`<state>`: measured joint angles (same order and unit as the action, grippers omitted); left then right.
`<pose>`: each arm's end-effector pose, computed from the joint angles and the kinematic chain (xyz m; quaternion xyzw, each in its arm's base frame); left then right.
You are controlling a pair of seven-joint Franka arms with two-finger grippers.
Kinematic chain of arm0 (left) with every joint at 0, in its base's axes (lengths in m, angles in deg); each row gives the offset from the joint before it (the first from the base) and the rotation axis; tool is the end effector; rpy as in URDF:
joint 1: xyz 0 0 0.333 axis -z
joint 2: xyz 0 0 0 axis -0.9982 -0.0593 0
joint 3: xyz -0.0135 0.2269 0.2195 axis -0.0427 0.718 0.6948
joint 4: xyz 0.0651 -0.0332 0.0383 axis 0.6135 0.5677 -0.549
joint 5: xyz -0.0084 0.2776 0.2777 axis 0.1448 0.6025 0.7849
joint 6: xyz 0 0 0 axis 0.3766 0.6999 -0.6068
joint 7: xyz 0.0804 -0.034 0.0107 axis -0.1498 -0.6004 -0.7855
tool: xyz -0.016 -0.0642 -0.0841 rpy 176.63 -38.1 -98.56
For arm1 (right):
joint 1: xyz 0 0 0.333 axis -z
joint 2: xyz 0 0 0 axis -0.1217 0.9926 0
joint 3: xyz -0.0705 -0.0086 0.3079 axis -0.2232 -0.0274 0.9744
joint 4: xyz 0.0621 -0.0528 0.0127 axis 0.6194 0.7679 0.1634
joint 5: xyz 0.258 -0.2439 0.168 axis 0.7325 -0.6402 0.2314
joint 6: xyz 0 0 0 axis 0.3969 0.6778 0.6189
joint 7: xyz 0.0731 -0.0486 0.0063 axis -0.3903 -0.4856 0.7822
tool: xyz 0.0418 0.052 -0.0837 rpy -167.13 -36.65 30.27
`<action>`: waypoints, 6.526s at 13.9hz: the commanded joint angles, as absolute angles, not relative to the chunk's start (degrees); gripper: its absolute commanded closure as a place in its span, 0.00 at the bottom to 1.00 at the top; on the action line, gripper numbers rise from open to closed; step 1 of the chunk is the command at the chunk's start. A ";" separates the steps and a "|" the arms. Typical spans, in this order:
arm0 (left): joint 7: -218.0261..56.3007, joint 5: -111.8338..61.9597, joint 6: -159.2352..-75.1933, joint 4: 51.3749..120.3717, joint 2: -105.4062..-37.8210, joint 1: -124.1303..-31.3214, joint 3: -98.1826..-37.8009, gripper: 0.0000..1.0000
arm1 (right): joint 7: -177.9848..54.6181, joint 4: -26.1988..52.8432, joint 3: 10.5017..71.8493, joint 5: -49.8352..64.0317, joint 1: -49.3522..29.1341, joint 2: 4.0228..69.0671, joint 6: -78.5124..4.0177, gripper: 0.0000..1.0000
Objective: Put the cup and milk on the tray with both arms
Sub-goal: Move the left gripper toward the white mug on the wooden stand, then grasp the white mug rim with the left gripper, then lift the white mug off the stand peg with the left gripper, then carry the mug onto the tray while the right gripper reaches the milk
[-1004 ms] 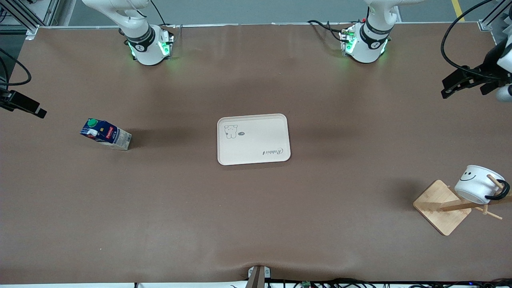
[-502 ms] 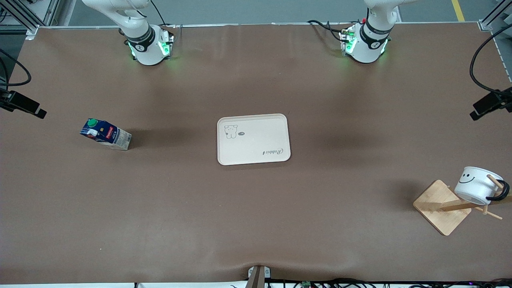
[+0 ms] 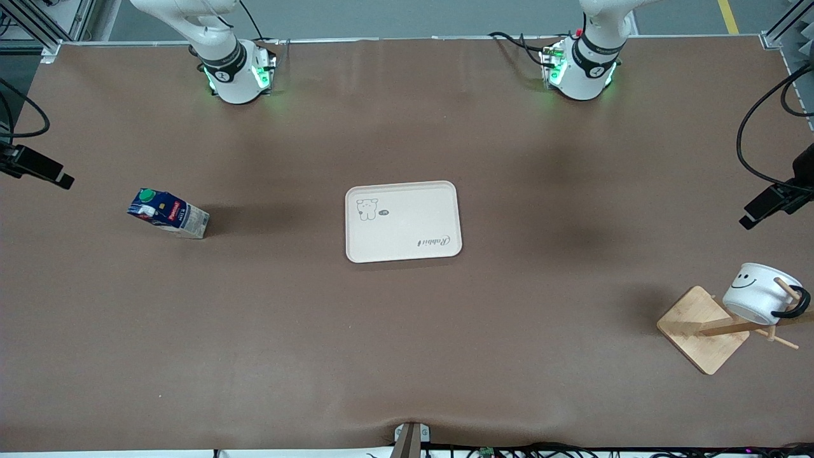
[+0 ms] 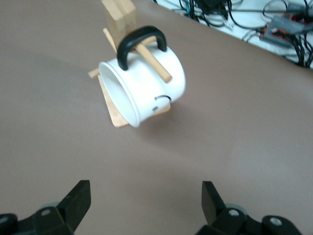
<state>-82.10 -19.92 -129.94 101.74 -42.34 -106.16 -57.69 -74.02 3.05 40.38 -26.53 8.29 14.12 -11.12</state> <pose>0.5550 0.1109 0.5127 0.9706 0.1826 0.1558 0.0201 0.5555 -0.0666 0.6250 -0.9913 0.1289 0.0032 0.0278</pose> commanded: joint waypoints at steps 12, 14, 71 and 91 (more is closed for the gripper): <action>-78.89 -21.22 -159.92 105.61 -54.43 -108.75 -58.19 0.00 | -74.19 1.22 40.91 -25.62 9.19 15.54 -10.57 0.00; -78.81 -21.22 -159.84 105.25 -54.60 -108.66 -58.45 0.10 | -74.19 1.22 40.91 -25.62 9.19 15.72 -10.57 0.00; -73.62 -20.52 -132.68 97.52 -45.82 -107.43 -64.34 1.00 | -74.19 0.35 41.00 -25.62 8.92 16.68 -10.48 0.00; -121.23 -1.10 -125.30 97.43 -56.96 -98.85 -91.59 1.00 | -74.19 0.35 41.00 -25.70 8.75 17.21 -10.57 0.00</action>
